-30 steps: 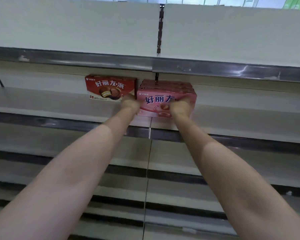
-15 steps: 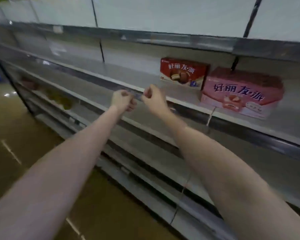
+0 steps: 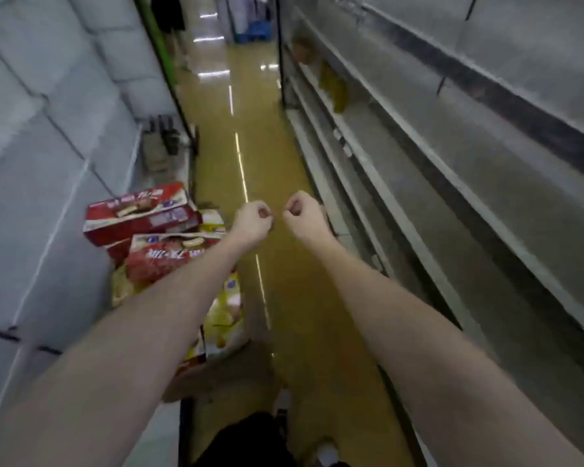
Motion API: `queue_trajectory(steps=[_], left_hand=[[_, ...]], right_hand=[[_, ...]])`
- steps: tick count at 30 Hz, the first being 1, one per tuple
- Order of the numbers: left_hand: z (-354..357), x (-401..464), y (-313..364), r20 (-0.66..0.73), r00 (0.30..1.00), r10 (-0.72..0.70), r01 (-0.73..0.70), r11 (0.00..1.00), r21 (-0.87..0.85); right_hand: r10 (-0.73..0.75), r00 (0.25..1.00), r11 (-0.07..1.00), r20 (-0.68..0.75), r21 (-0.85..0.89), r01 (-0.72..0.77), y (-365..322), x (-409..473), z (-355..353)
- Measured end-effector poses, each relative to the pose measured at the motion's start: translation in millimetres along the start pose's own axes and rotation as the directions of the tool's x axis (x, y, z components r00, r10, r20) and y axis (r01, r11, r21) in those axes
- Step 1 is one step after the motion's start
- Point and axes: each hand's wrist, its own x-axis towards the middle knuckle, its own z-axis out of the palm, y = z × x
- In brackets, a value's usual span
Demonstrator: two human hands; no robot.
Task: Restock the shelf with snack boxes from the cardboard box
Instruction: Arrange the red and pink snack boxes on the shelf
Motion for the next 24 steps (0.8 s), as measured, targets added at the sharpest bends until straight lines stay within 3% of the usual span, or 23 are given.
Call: queue_trajectory(steps=[6,11,14,24], left_hand=[[-50.9,-60.6,-87.5,-0.148,0.979,-0.141,0.146,0.989,0.024],[-77.5,-94.7,-154.8,-0.187,0.945,-0.269,0.271,0.962,-0.013],[-87.9,-108.4,-185.9,-0.215,0.926,-0.311,0.314,0.949,-0.022],[-126.2,-100.7,-209.0,-0.420,0.872,-0.251,0.234,0.968,-0.092]], right_hand=[[0.008,0.974,0.999,0.228,-0.040,0.002,-5.9,-40.5,95.7],[0.028,0.934,0.996,0.355,-0.094,0.006,-10.4,-70.7,162.0],[0.025,0.929,0.989,0.370,-0.146,0.032,-19.6,-78.8,184.8],[0.044,0.957,0.969,0.287,-0.245,0.029,-39.6,-67.3,205.8]])
